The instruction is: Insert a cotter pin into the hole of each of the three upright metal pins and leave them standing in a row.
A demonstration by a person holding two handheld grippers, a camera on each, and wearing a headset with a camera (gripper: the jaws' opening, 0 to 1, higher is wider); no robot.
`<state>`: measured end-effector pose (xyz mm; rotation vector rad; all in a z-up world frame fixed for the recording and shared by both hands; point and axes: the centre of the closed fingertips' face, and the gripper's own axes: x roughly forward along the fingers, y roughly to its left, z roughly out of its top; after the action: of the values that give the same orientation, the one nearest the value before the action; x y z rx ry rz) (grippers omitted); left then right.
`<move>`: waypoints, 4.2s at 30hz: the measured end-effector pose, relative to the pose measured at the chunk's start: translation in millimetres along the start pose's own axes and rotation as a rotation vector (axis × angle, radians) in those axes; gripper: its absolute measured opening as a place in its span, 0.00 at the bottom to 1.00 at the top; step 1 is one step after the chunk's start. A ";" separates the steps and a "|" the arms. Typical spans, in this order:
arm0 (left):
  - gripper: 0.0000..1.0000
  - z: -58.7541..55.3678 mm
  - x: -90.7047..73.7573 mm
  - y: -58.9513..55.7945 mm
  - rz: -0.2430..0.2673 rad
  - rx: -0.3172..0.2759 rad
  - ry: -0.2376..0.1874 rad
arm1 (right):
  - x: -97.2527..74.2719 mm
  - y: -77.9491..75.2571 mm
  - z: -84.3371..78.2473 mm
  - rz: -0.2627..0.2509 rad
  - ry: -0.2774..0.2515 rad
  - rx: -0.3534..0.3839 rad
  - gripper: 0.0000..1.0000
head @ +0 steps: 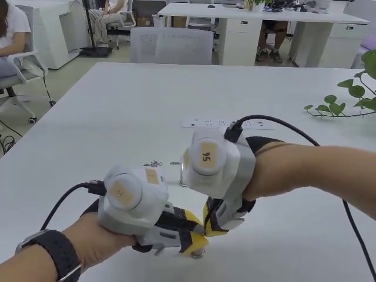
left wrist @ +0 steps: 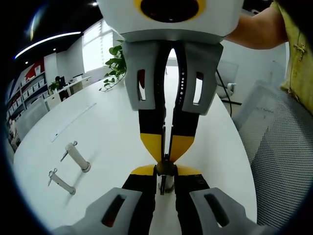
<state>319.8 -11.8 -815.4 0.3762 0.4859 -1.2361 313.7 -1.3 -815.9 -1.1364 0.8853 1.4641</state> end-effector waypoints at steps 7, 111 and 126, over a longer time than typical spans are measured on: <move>0.12 0.3 0.2 0.4 -0.001 0.001 -0.002 | -6.4 -2.5 0.5 -0.012 -0.019 0.005 0.07; 0.78 -26.9 -42.7 -0.4 0.113 -0.278 -0.059 | 19.1 -7.7 20.1 -0.067 -0.501 0.150 0.14; 0.76 -28.6 -57.0 4.7 0.155 -0.295 -0.080 | 5.1 -27.7 7.7 -0.083 -0.500 0.194 0.12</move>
<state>305.9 50.2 -808.4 0.1110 0.5511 -1.0078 339.3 12.8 -817.6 -0.6135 0.6037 1.4662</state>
